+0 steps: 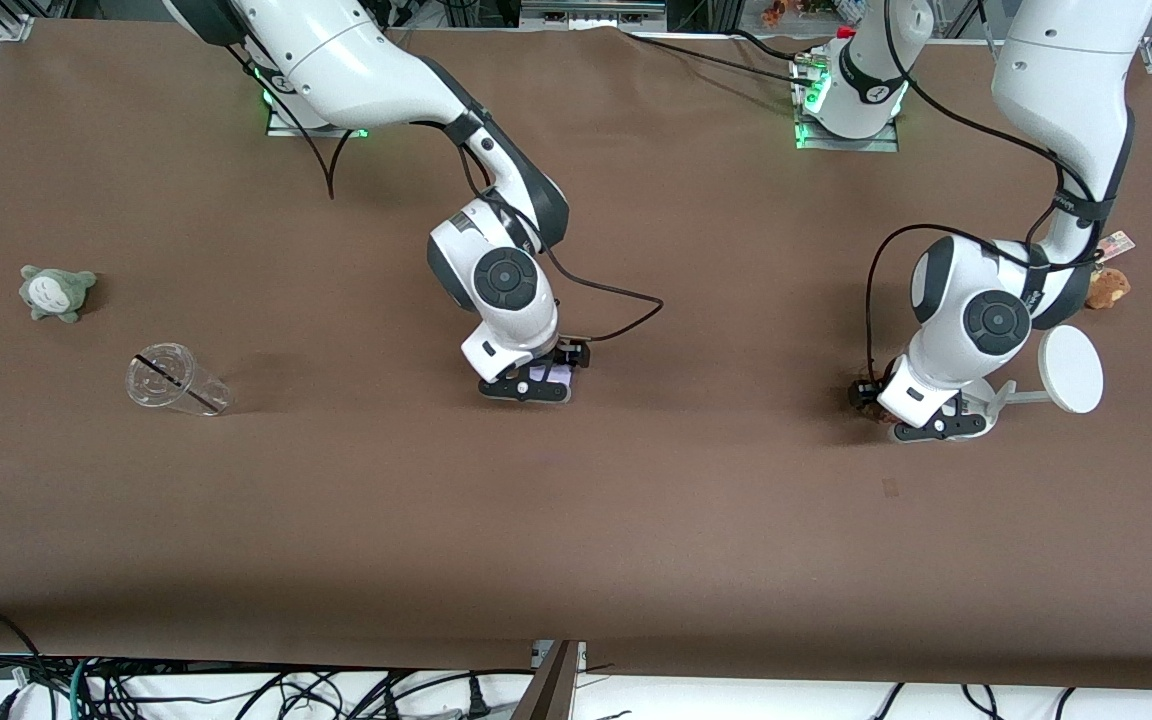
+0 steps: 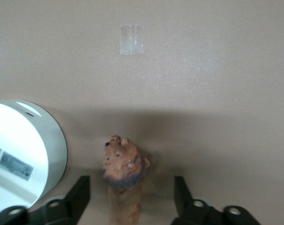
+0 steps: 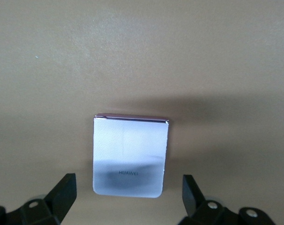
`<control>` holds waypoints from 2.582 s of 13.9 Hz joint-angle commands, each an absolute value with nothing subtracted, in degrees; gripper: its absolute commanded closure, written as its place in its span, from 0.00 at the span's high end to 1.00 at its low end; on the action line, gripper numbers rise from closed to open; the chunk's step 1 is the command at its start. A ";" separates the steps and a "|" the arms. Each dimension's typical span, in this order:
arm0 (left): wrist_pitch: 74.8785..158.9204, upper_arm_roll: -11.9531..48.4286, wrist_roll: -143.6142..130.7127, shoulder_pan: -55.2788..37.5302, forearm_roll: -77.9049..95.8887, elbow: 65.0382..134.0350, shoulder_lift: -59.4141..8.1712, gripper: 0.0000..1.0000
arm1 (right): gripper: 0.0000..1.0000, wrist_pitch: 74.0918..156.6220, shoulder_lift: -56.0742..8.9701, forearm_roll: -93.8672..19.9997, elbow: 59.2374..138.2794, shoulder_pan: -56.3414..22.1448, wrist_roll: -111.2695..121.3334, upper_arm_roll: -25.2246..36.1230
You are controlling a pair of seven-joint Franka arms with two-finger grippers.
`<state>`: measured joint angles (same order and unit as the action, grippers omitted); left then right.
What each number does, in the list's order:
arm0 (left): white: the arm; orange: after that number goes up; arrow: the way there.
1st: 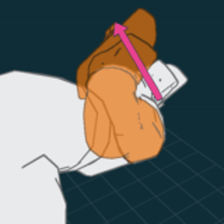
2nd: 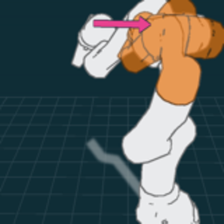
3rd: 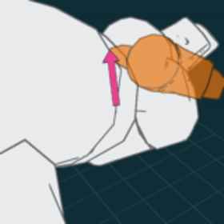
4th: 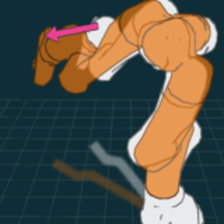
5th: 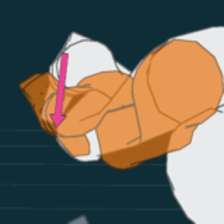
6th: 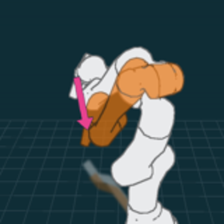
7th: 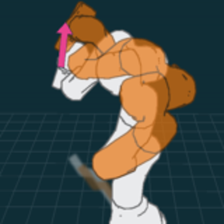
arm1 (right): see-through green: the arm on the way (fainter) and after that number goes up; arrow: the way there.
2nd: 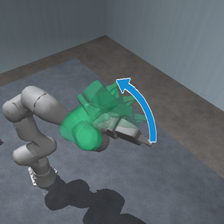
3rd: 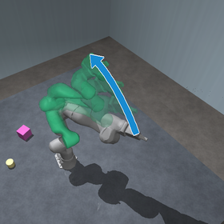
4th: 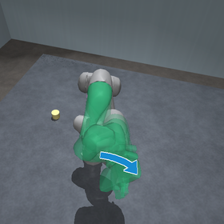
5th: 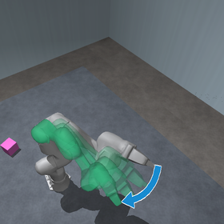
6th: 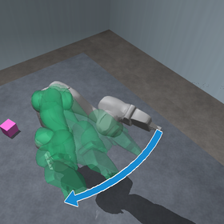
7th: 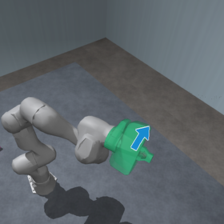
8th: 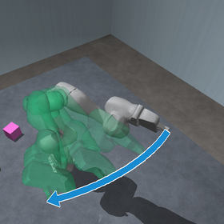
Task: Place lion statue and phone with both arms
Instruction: 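Set the lion beside the lamp base while the right gripper lifts the phone, then carry the phone with the right gripper toward the glass cup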
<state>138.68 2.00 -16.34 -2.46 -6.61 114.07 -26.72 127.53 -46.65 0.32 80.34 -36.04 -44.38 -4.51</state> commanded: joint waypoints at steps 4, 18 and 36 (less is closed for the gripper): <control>118.08 4.92 -19.06 -3.16 -7.12 103.56 -21.45 1.00 | 1.00 130.77 -49.65 0.79 78.57 -37.00 -45.18 -3.87; 92.12 -1.13 -6.17 2.29 1.40 86.92 -9.76 1.00 | 1.00 133.68 -51.86 1.67 78.57 -37.09 -45.09 -3.69; 89.38 -1.76 -2.02 3.43 1.32 84.73 -10.63 1.00 | 0.55 117.98 -38.69 0.88 79.62 -33.93 -42.63 -3.34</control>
<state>90.47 -1.62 -3.61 3.00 0.71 86.02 -10.14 123.16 -43.77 0.91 77.58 -35.20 -43.98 -3.27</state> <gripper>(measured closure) 0.000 0.163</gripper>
